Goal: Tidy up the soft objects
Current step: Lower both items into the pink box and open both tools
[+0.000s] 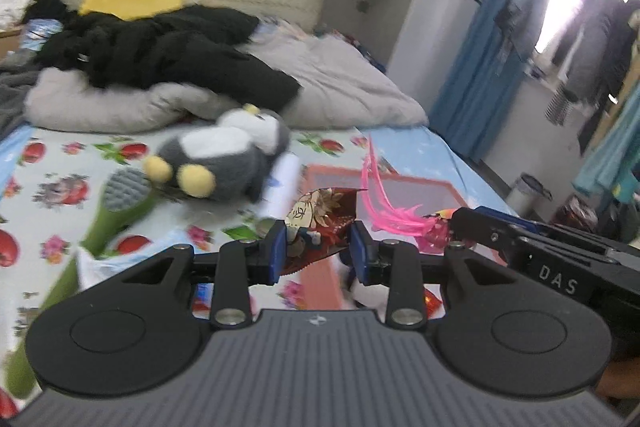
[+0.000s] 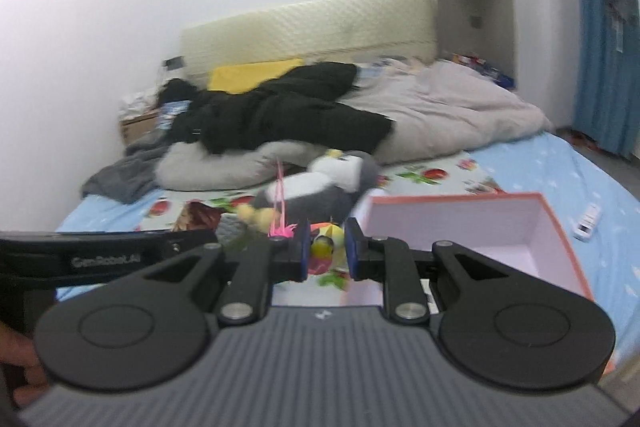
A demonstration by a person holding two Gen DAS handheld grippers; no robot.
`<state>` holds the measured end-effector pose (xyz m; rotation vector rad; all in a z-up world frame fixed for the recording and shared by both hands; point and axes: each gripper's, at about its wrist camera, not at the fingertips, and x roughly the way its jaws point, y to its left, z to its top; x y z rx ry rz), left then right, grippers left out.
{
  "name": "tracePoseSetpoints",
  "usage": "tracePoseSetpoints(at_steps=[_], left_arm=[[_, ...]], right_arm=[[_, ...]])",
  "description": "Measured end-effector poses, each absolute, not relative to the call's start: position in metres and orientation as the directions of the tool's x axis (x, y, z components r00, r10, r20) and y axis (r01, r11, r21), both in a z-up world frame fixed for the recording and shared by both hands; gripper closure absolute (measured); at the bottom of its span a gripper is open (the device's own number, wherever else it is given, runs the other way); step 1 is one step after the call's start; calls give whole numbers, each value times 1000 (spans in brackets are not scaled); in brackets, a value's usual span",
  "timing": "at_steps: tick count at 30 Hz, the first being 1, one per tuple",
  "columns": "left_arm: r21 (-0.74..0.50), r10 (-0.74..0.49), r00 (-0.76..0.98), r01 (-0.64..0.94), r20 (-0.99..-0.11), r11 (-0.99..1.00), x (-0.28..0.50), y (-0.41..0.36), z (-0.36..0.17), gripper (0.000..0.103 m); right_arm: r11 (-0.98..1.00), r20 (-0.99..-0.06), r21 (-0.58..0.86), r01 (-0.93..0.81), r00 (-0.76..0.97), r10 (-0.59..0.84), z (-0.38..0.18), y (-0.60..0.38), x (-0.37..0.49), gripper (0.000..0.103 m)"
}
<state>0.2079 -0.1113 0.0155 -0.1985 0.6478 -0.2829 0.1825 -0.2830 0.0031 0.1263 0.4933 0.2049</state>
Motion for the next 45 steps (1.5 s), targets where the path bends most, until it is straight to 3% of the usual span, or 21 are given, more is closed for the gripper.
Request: tracePoseSetpoints(at_steps=[13, 24, 28, 30, 45], left_arm=[[-264, -411, 571, 325, -711, 908, 288, -221, -65, 64], [-256, -380, 487, 304, -786, 918, 322, -241, -117, 64], [-248, -379, 490, 312, -785, 917, 323, -242, -118, 60], [-249, -378, 502, 305, -778, 919, 322, -240, -115, 50], [-214, -379, 660, 319, -649, 923, 262, -199, -28, 49]], right_arm=[[979, -636, 196, 61, 768, 80, -81, -370, 222, 82], [971, -718, 221, 90, 689, 99, -135, -386, 246, 81], [969, -713, 238, 66, 690, 128, -136, -384, 248, 80], [969, -708, 236, 69, 695, 123, -133, -384, 248, 72], [957, -562, 289, 17, 813, 155, -53, -363, 204, 70]])
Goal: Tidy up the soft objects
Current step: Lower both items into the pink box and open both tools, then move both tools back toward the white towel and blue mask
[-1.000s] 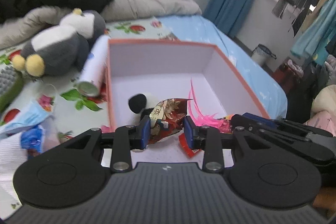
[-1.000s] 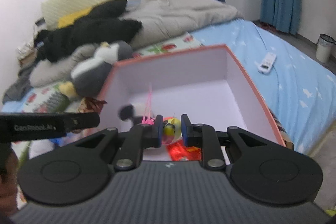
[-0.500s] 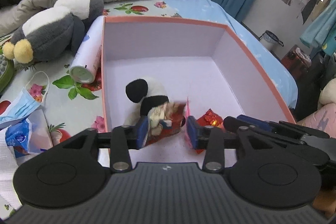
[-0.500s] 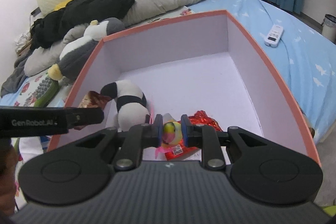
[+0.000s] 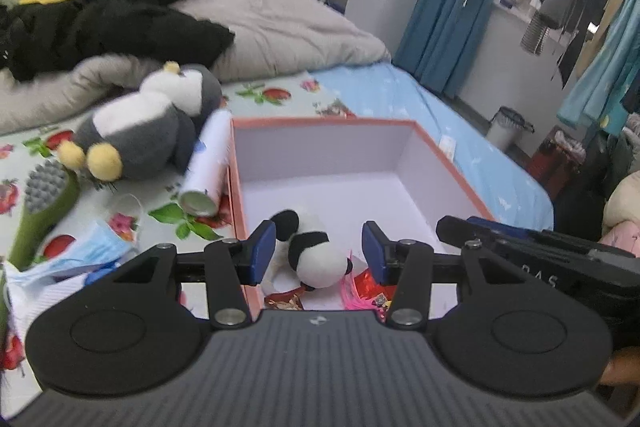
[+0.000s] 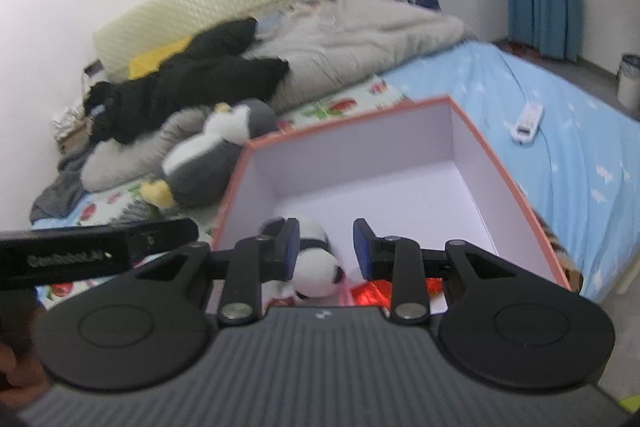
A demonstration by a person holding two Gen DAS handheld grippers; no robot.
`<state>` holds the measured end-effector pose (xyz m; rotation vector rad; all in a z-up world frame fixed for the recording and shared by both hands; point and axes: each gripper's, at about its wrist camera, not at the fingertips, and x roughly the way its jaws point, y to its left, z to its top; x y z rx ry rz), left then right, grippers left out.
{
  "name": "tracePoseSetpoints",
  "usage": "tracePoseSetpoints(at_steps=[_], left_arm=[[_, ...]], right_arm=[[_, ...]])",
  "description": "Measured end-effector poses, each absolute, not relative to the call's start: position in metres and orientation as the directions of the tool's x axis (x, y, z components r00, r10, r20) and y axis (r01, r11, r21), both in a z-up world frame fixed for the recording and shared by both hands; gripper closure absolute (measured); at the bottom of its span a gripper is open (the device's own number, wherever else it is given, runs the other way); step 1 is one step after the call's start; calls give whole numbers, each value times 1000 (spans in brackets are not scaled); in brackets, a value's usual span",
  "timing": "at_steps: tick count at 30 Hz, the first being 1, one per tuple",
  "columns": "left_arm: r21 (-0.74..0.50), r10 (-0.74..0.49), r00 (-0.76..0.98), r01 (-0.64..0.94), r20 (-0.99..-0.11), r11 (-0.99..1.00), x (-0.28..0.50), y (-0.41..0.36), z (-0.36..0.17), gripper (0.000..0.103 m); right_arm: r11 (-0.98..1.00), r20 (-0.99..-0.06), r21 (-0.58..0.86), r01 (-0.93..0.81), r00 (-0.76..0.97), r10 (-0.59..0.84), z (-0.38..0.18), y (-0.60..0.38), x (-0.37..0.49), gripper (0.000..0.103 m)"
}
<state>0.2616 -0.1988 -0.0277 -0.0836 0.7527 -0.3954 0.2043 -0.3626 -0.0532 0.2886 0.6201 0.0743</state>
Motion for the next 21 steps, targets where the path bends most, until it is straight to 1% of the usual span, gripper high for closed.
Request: tracePoseSetpoints(at_steps=[7, 12, 18, 21], left_arm=[[-206, -367, 719, 305, -591, 930, 228, -169, 14, 49], [-173, -334, 761, 287, -556, 942, 201, -150, 35, 49], [-179, -273, 784, 208, -557, 962, 168, -113, 37, 49], [-153, -220, 795, 161, -565, 975, 152, -97, 33, 49]], right_arm=[[959, -492, 282, -37, 852, 178, -11, -346, 182, 70], [957, -463, 277, -83, 862, 209, 5, -330, 168, 70], [946, -437, 271, -175, 854, 284, 13, -308, 157, 70], [941, -442, 262, -213, 841, 313, 13, -293, 152, 70]])
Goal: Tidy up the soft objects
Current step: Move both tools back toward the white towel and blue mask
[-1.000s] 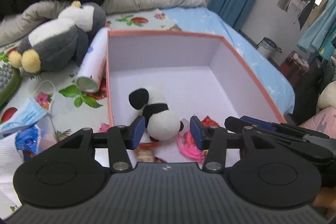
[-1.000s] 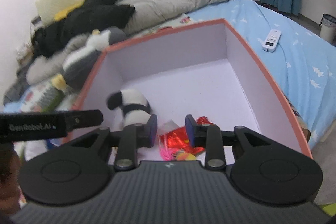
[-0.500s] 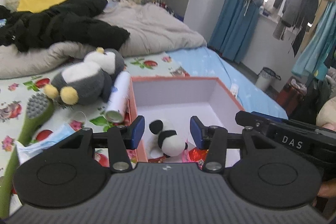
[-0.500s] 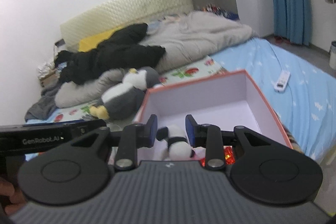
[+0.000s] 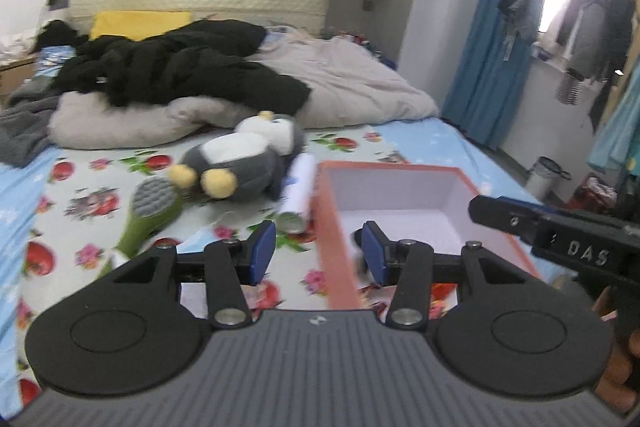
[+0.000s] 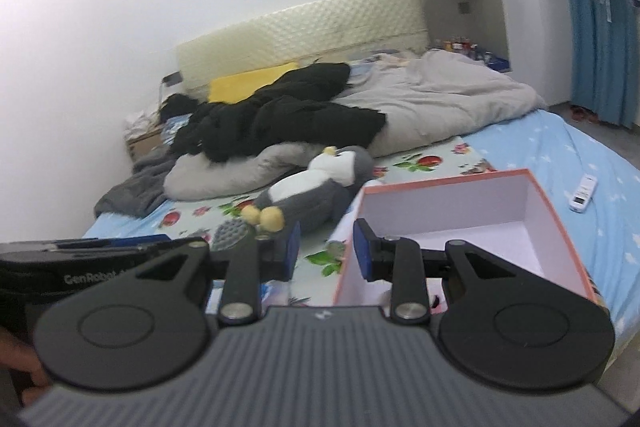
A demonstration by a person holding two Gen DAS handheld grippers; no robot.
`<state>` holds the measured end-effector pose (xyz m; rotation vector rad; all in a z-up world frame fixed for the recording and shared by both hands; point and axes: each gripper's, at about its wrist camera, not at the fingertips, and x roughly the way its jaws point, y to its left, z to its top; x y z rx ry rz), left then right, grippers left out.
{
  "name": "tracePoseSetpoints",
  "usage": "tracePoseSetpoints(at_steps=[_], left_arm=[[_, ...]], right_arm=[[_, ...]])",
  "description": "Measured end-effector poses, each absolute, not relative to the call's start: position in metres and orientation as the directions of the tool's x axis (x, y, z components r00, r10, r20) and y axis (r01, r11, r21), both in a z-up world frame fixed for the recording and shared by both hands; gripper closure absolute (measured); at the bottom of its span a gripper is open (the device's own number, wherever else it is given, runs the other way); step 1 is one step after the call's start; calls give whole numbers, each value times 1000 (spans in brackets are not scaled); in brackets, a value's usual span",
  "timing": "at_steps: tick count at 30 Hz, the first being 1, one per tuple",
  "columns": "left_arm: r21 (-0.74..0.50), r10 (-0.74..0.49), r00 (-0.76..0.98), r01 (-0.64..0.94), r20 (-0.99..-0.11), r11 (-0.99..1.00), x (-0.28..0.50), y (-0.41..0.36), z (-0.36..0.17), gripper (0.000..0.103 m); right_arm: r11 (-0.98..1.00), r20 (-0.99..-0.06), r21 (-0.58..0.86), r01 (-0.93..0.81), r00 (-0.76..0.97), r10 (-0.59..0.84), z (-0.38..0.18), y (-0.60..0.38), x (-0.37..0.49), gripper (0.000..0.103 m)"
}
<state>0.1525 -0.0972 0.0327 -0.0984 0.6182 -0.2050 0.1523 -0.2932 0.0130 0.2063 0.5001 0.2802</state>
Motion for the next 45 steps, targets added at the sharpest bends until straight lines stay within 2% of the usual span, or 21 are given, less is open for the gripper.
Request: tracePoseSetpoints(at_steps=[18, 28, 29, 31, 32, 39, 45], left_arm=[[-141, -50, 773, -51, -632, 989, 97, -14, -46, 44], [-210, -35, 725, -152, -688, 966, 132, 25, -102, 44], [-215, -33, 718, -163, -695, 963, 139, 29, -109, 44], [-223, -31, 709, -180, -705, 958, 150, 37, -121, 44], [-229, -31, 702, -189, -711, 955, 155, 40, -127, 44], [-278, -57, 665, -232, -745, 932, 187, 59, -172, 44], [-351, -99, 672, -251, -734, 902, 203, 72, -197, 44]], right_arm=[[881, -580, 290, -374, 663, 473, -44, -208, 147, 70], [870, -636, 280, -406, 600, 485, -73, -177, 186, 70], [868, -640, 278, -411, 595, 486, -75, -173, 192, 69], [864, -646, 270, -425, 585, 490, -79, -164, 205, 51], [862, -649, 265, -432, 582, 491, -82, -160, 212, 49], [844, -675, 220, -490, 548, 494, -98, -124, 258, 48], [826, -721, 163, -540, 507, 473, -118, -91, 294, 48]])
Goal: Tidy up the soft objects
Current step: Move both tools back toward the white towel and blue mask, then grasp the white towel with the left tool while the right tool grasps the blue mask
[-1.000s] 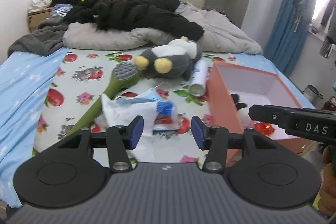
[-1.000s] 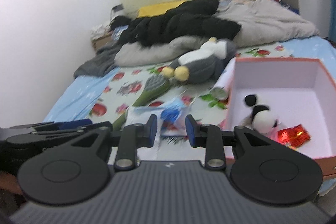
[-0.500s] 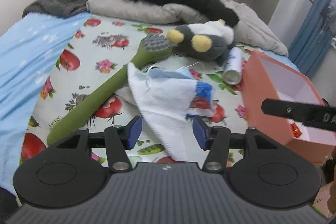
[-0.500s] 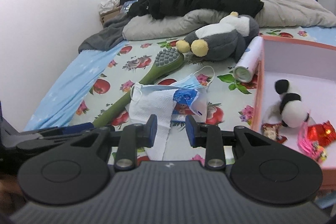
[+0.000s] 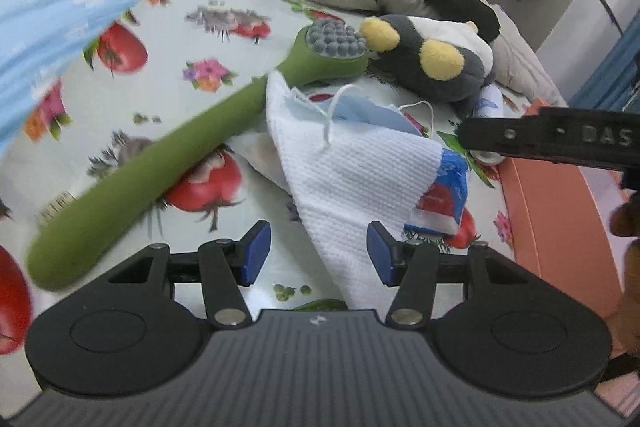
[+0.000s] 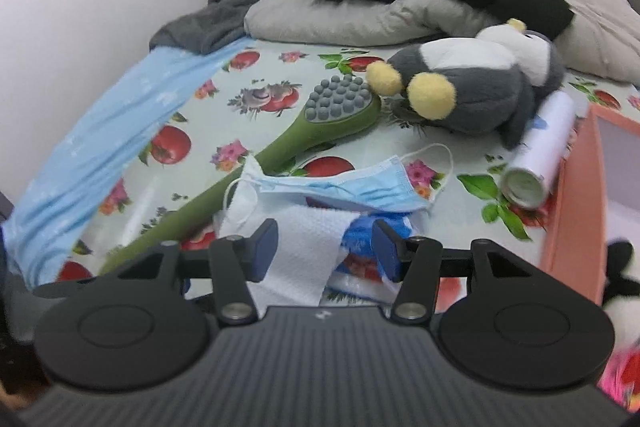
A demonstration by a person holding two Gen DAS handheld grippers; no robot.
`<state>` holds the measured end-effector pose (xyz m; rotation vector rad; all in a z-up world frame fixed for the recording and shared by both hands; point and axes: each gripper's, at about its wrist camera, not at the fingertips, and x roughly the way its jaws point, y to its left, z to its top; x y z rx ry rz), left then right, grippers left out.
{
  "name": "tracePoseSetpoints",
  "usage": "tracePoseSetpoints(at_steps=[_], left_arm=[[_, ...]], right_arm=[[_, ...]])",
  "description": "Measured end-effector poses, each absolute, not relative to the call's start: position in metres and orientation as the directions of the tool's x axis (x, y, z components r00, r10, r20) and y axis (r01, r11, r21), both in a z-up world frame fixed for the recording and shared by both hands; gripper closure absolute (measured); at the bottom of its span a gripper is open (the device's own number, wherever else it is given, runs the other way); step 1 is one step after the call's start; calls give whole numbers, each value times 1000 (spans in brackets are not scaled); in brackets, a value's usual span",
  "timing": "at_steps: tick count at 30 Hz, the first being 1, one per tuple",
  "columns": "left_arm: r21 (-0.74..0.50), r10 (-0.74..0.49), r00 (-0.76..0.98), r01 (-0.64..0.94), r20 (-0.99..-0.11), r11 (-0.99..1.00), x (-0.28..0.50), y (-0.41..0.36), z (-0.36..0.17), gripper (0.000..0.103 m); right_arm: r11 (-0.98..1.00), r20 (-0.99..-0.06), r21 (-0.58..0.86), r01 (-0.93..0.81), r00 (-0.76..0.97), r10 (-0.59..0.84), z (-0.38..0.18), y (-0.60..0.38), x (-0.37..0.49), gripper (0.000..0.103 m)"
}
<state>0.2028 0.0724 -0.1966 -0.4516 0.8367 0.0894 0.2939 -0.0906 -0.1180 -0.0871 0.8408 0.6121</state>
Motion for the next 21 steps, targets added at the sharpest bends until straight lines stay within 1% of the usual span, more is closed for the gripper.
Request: tracePoseSetpoints(at_steps=[6, 9, 14, 19, 20, 21], left_arm=[[-422, -157, 656, -268, -738, 866, 215, 79, -217, 44], [-422, -156, 659, -266, -736, 867, 220, 79, -220, 45], [-430, -160, 662, -267, -732, 862, 228, 81, -224, 46], [-443, -183, 659, -253, -730, 860, 232, 79, -226, 60], [-443, -185, 658, -249, -730, 861, 232, 78, -226, 65], [-444, -186, 659, -247, -729, 862, 231, 78, -226, 70]], right_arm=[[805, -739, 72, -589, 510, 439, -130, -68, 312, 48], [797, -743, 10, -603, 529, 410, -135, -59, 318, 48], [766, -758, 13, -643, 494, 427, -143, -49, 328, 48], [732, -769, -11, -681, 473, 429, -151, -39, 332, 49], [725, -770, -18, -689, 472, 430, -152, -38, 333, 50], [722, -770, -16, -692, 469, 432, -153, -37, 334, 53]])
